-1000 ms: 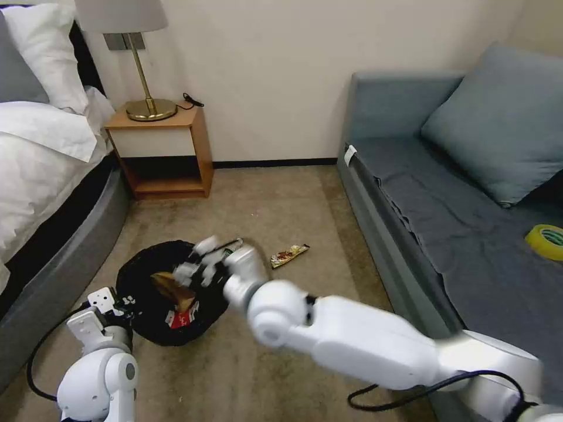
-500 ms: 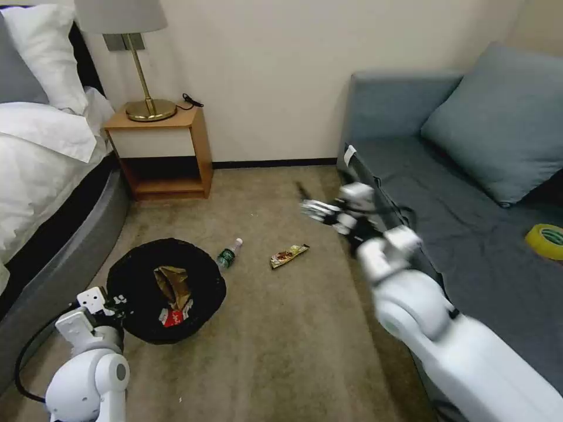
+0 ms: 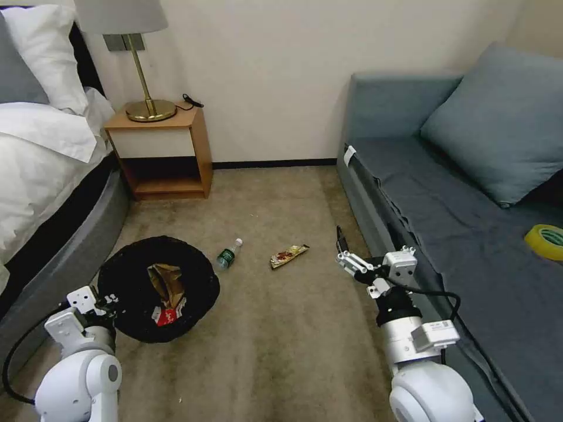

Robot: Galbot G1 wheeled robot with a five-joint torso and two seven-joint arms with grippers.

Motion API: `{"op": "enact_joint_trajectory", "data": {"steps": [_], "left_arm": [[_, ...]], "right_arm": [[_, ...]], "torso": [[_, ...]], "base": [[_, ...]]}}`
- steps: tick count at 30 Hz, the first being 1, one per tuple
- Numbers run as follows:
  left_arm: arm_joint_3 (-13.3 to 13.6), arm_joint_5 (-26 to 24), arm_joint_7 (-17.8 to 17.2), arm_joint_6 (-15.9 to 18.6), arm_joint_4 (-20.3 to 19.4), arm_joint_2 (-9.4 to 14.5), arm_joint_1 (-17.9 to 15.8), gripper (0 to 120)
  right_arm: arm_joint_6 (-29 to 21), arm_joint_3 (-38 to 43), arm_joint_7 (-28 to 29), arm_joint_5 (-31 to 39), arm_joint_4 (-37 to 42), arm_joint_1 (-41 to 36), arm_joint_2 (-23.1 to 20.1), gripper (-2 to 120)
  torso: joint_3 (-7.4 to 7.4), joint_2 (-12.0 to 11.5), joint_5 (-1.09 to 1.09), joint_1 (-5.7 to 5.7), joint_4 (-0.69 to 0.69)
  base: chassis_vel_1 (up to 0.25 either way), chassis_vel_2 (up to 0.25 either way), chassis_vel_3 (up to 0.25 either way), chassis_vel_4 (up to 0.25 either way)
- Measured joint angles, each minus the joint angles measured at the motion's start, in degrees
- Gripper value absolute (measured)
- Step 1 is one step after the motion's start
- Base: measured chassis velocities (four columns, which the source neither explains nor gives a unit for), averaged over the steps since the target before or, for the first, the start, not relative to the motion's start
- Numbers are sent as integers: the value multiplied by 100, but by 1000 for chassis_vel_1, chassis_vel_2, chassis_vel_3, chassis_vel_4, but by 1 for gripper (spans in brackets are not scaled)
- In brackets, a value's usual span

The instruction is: Pick up the trash bin, then pick up the garbage on the floor and place it into the trash bin.

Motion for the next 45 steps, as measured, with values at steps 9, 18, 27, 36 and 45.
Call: {"op": "enact_joint_trajectory", "data": {"steps": [9, 18, 27, 36, 45], "left_arm": [[-1, -1, 1, -4, -8, -38, -9, 3], [-16, 10, 12, -38, 81, -55, -28, 3], [7, 17, 19, -42, 135, -55, -65, 3], [14, 16, 19, -52, 158, -44, -69, 3], [30, -26, 18, -47, 172, -25, -107, 3]], "right_arm": [[59, -113, -74, 47, -175, 130, -33, 100], [75, -217, -96, 122, -289, 214, -51, 100], [75, -225, -100, 157, -327, 243, -58, 100], [106, -234, -107, 148, -398, 280, -64, 100], [200, -361, -229, 220, -672, 616, -397, 100]], "torso": [[0, 0, 1, 0, 0], [1, -1, 1, 1, 0], [1, -1, 1, 0, -1], [1, -1, 1, 1, -1], [1, -1, 1, 1, -1]], "base": [[-43, 48, 45, -40], [-184, 204, 198, -207], [-205, 201, 201, -190], [-173, 173, 174, -181], [-81, 100, 78, -78]]}}
